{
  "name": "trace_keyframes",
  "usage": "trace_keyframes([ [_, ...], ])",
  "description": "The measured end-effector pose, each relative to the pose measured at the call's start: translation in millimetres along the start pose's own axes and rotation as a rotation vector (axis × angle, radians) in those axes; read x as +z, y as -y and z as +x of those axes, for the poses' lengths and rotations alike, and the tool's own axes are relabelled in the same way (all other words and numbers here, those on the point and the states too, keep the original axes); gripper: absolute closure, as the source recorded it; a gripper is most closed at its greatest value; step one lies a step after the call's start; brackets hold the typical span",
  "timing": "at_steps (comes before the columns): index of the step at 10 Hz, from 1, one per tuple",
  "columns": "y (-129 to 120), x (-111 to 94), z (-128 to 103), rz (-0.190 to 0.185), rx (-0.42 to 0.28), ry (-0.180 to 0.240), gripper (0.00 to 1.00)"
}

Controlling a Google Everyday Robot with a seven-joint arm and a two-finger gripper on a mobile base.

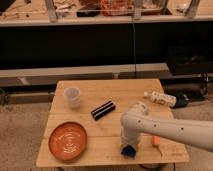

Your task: Wipe the white sponge on the table

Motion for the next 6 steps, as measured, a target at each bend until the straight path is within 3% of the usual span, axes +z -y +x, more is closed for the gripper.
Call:
trace_keyframes([
  [2,23,3,14,-0.043,-0.054,-0.021,1.00],
  [6,97,-8,45,-0.131,-0.244,-0.062,1.00],
])
